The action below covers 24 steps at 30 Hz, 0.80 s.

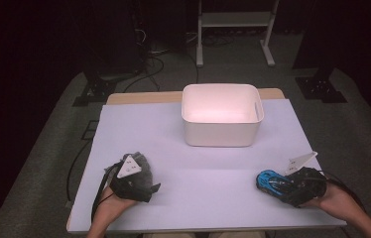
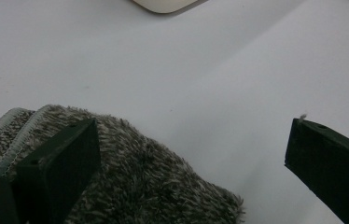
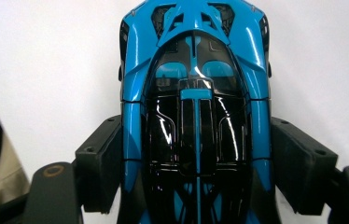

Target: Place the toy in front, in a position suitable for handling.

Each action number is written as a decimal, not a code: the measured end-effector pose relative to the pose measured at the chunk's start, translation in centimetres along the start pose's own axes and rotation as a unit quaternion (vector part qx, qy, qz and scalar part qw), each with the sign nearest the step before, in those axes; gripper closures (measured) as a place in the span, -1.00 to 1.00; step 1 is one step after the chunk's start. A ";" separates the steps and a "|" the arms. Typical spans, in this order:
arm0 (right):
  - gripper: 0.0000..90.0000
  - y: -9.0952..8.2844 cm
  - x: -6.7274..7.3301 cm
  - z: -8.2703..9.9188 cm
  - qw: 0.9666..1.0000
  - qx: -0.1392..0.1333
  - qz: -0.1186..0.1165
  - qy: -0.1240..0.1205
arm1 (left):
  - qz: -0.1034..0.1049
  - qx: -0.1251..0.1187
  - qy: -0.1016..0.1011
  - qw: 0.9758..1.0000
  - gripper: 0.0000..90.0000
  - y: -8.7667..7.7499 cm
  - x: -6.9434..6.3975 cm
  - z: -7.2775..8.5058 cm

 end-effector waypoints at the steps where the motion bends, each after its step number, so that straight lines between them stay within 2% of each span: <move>1: -0.44 -0.2 0.1 -0.3 1.000 -0.004 -0.002 -0.003 | 0.000 0.000 0.000 1.000 -0.94 0.0 0.0 0.0; 5: -0.44 -1.1 0.6 -2.2 1.000 -0.015 -0.009 -0.015 | 0.000 -0.001 0.000 1.000 -0.94 -0.1 0.0 0.0; 13: -0.44 -1.9 2.4 -7.3 0.997 -0.028 -0.037 -0.066 | -0.004 -0.003 -0.004 1.000 -0.94 -0.3 0.4 0.0; 19: -0.44 -1.7 4.4 -11.4 0.992 -0.040 -0.064 -0.106 | -0.006 -0.008 -0.011 1.000 -0.94 -0.6 0.8 0.0; 24: -0.44 -0.7 6.2 -14.1 0.986 -0.044 -0.088 -0.135 | -0.009 -0.012 -0.013 1.000 -0.94 -1.0 1.1 -0.1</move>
Point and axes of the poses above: each handheld gripper's, and its own axes: y roughly forward along the jaws, z roughly out of its underside, x roughly to its left, the point moved 7 cm from there along y, roughly forward along the jaws, and after that the axes turned 12 degrees about -x, right-handed, at the moved point
